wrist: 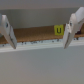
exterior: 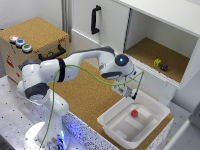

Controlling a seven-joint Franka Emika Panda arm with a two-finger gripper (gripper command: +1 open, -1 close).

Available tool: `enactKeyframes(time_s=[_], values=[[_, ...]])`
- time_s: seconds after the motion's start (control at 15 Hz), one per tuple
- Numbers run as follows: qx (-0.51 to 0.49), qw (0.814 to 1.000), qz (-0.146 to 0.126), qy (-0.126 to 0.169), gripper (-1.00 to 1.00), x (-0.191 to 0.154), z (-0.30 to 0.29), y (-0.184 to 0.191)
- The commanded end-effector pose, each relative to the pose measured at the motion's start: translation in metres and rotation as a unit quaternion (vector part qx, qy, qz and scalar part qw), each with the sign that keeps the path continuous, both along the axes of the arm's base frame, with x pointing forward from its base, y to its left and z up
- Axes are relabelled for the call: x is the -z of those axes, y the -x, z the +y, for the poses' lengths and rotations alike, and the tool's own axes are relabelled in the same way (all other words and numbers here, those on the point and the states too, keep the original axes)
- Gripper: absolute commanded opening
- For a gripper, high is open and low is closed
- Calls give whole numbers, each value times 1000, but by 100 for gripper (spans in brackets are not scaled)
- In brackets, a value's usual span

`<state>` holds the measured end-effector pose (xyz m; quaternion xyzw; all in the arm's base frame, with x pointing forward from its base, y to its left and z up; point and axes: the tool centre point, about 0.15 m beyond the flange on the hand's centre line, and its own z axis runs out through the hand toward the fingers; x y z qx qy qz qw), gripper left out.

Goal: Go towards the yellow block and grasp it

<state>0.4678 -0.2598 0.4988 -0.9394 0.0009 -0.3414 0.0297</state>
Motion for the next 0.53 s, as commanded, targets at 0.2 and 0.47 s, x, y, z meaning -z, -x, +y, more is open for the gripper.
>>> enactKeyframes(time_s=[0.2,0.47], values=[[87,995,37,12,100,-14,26,-112],[91,995,42,21,100,-3,5,-145]])
